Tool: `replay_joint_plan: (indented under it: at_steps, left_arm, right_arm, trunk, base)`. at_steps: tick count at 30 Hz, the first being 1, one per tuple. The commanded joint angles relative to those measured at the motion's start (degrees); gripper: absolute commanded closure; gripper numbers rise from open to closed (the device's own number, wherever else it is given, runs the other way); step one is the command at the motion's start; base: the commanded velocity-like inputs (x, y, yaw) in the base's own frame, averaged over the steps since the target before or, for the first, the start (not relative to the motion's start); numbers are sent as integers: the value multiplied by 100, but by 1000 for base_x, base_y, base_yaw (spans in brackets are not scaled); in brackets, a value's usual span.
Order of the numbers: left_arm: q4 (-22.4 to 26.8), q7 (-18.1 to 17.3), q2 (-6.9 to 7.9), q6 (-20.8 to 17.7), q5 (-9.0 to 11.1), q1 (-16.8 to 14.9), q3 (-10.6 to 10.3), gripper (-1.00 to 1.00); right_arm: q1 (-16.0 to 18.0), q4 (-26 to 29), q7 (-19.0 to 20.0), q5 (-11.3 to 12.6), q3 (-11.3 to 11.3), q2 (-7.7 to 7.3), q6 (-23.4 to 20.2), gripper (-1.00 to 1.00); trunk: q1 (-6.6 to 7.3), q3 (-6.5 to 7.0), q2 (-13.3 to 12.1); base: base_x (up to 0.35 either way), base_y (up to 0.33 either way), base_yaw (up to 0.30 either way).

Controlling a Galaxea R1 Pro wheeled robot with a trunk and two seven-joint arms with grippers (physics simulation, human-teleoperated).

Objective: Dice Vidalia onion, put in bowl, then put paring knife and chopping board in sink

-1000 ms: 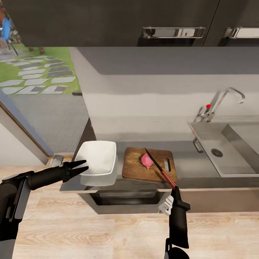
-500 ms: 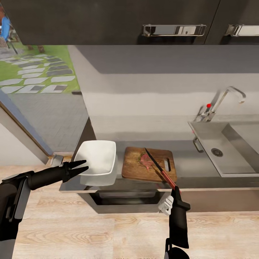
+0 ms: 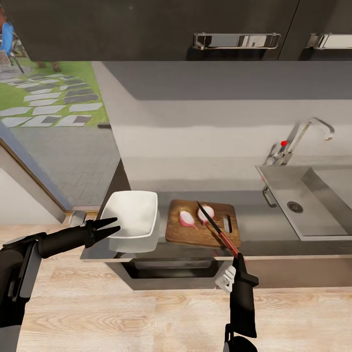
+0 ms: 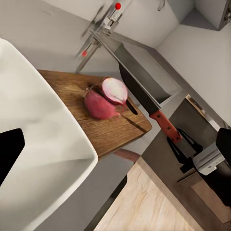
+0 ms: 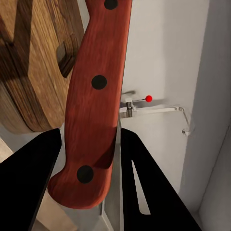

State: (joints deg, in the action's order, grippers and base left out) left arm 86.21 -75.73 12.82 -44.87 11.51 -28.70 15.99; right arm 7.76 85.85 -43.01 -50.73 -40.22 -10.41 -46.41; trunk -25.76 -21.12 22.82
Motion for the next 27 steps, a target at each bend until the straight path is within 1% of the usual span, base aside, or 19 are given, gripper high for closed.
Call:
replay_joint_plan:
  at_steps: [1,18,21,27]
  left_arm:
    - [1,-12,1,-57,13,-4,1,-100]
    - [1,-12,1,-52,14,-4,1,-100]
    - [1,-4,1,-53,11,-4,1,-100]
    - [1,-6,-7,-52,17,-4,9,-100]
  right_arm:
    - [6,2,-15,1,-12,-5,-26,100]
    - [6,2,-15,1,-12,-5,-26,100]
    - [6,2,-15,1,-12,-5,-26,100]
    - [6,2,-15,1,-12,-5,-26,100]
  trunk:
    - [-3,-9,10]
    - [-3,-9,10]
    - [-3,-9,10]
    - [-3,-9,10]
  base:
    - [0,0,0]
    - [0,-3,0]
    - [34,-197,0]
    - [130,-211,0]
